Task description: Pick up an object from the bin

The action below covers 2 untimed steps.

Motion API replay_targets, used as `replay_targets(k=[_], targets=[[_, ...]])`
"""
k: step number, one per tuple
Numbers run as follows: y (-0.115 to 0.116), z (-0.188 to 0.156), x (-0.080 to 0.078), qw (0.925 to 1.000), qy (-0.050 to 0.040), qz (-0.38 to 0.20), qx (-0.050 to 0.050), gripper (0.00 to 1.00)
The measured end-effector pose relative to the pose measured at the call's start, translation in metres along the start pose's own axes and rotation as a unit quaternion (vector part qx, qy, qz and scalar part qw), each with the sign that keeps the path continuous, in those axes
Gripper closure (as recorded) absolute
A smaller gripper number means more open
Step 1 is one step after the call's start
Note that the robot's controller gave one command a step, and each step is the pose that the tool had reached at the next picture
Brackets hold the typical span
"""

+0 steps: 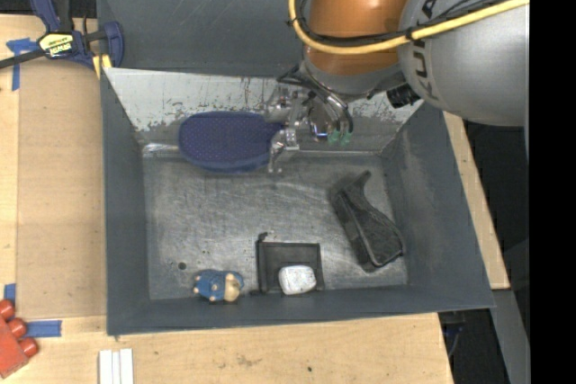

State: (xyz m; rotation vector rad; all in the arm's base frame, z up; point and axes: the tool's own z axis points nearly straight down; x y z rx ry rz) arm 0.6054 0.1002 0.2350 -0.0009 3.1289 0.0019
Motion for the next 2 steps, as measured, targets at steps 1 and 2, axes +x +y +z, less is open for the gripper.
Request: replay_targets(k=[1, 2], targets=[[-0.059, 0.035, -0.011, 0.9764, 0.0064, -0.216, 0.0, 1.0], [-0.071, -0.188, -0.021, 0.9716, -0.0008, -0.237, 0.001, 1.0]])
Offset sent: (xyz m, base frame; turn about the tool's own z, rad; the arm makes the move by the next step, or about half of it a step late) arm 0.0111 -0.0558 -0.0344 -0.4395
